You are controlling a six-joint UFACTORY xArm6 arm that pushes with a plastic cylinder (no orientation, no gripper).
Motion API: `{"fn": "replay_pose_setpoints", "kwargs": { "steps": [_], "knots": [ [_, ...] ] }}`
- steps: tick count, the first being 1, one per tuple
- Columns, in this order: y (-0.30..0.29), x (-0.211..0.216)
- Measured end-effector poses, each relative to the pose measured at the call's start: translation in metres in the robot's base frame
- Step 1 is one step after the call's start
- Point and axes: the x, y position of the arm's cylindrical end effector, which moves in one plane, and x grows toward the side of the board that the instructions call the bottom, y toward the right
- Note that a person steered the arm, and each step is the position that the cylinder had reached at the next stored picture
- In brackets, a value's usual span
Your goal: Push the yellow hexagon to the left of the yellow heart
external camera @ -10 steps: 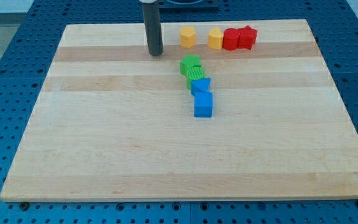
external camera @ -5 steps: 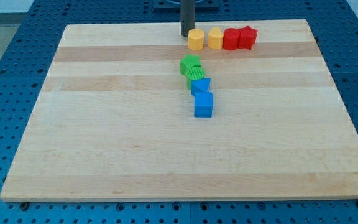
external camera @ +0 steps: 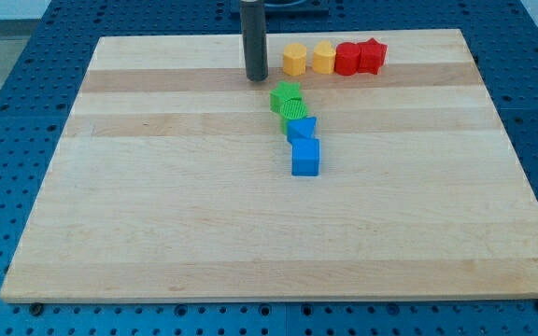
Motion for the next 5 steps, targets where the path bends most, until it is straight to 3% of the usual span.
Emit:
{"fn": "replay_pose_setpoints", "kwargs": {
  "steps": [5],
  "knots": [
    [0.029,-0.016]
  ]
}}
